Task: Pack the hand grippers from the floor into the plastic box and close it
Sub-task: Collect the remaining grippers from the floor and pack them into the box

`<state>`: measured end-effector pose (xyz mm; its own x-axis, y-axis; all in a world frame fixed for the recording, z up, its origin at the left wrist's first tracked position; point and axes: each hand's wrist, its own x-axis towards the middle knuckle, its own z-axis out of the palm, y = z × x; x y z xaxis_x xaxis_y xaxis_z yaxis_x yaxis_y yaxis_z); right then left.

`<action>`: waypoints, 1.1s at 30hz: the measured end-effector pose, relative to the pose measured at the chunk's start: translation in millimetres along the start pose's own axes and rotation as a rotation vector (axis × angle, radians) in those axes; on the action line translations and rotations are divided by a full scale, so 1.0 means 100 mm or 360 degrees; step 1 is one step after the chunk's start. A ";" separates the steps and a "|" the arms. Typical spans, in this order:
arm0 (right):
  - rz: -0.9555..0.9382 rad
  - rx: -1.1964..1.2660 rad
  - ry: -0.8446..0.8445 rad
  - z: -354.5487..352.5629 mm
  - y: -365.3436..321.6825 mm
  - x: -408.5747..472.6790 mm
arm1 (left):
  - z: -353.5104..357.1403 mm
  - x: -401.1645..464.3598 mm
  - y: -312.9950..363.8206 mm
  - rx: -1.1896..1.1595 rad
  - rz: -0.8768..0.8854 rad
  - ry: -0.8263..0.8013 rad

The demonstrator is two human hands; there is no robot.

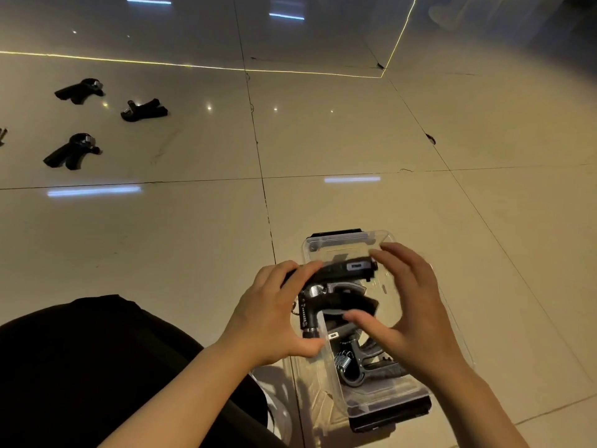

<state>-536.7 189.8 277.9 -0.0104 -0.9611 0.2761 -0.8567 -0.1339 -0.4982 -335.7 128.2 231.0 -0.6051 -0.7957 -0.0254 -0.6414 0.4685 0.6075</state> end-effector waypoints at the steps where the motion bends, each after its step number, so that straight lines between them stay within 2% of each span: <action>1: -0.0098 -0.0231 -0.0142 0.00 0.02 0.01 | 0.01 -0.02 -0.01 0.0094 0.0051 -0.0008; 4: -0.0134 -0.0711 -0.0612 0.08 0.09 0.01 | 0.07 -0.07 0.01 0.0205 0.0153 0.0016; 9: 0.0010 -0.0602 -0.0854 0.16 0.14 0.05 | 0.16 -0.09 0.03 0.0357 0.0129 -0.0088; 11: 0.0031 -0.0623 -0.0860 0.17 0.24 0.15 | 0.20 -0.05 0.00 0.0361 0.0052 -0.0113; 14: 0.0108 -0.0871 -0.0870 0.30 0.58 0.35 | 0.15 -0.01 -0.08 0.0386 -0.0047 -0.0075; 20: 0.0291 -0.1064 -0.0918 0.87 1.45 0.75 | 0.03 -0.10 -0.36 0.0135 -0.0432 -0.0032; 24: 0.0225 -0.0934 -0.1055 1.20 1.72 0.78 | 0.01 -0.14 -0.39 0.0135 -0.0468 -0.0060; 27: 0.0214 -0.1051 -0.1017 1.42 1.84 0.64 | 0.03 -0.12 -0.42 0.0104 -0.0444 -0.0007; 33: 0.0454 -0.1136 -0.0999 1.50 1.99 0.48 | 0.05 -0.20 -0.53 0.0059 -0.0457 0.0020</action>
<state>-630.6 80.9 68.5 -0.1663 -0.9159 -0.3654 -0.9764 0.1011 0.1908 -292.4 121.0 195.0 -0.3905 -0.9024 -0.1824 -0.8026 0.2366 0.5477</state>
